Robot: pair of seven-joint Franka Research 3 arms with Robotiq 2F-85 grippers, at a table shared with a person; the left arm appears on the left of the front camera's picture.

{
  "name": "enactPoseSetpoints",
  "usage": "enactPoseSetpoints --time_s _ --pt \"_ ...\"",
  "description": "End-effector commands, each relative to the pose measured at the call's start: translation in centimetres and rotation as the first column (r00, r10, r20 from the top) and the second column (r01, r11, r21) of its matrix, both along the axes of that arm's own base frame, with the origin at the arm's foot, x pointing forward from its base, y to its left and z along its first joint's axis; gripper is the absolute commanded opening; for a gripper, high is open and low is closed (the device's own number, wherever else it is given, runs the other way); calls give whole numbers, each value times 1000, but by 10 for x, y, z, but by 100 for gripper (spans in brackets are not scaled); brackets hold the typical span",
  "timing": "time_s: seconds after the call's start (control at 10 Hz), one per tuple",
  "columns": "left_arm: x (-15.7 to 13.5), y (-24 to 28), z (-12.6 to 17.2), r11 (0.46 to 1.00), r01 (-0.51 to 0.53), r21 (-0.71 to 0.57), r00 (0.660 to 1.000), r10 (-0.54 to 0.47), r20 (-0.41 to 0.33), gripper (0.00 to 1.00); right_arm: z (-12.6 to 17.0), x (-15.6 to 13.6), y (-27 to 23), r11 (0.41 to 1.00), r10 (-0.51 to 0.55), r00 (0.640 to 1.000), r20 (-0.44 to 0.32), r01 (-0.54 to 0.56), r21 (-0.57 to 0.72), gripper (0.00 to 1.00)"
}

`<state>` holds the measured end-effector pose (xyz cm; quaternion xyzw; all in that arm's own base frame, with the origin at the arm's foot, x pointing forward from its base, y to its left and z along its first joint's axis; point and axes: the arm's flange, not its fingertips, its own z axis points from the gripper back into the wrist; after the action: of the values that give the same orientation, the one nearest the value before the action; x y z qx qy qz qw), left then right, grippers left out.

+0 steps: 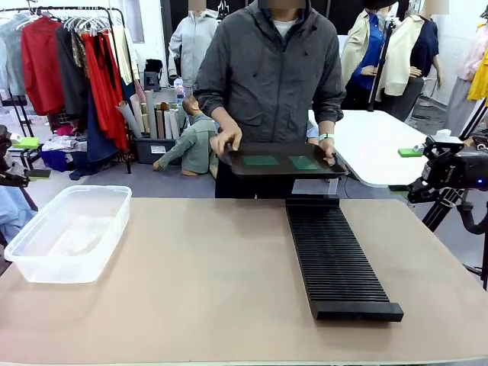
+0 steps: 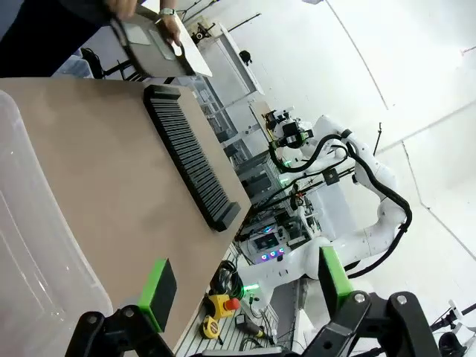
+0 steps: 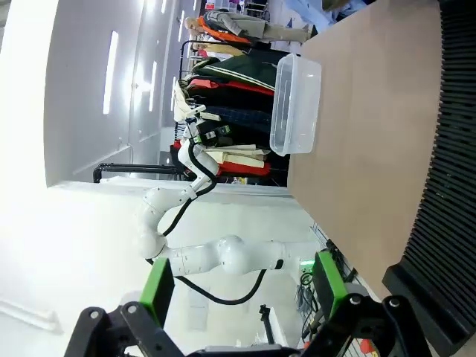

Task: Sort PCBs into racks and boxes based on the side picked up.
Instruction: Pick up the Blank PCB handed by the Human.

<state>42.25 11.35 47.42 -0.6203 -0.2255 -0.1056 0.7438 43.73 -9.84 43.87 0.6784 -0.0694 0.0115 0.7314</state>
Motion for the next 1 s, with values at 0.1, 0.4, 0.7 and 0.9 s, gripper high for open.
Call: enactPoseSetpoints --time_s 0.1,0.4,0.7,0.9 --pt "-1 3 -1 1000 -5 1 1000 5 -3 100 0 0 0 1000 0 1000 0 0 0 100" --pt "-1 3 -1 1000 -5 1 1000 5 -3 100 0 0 0 1000 0 1000 0 0 0 100" --pt "-1 3 -1 1000 -5 1 1000 5 -3 100 0 0 0 1000 0 1000 0 0 0 100" --pt "-1 3 -1 1000 -5 1 1000 5 -3 100 0 0 0 1000 0 1000 0 0 0 100"
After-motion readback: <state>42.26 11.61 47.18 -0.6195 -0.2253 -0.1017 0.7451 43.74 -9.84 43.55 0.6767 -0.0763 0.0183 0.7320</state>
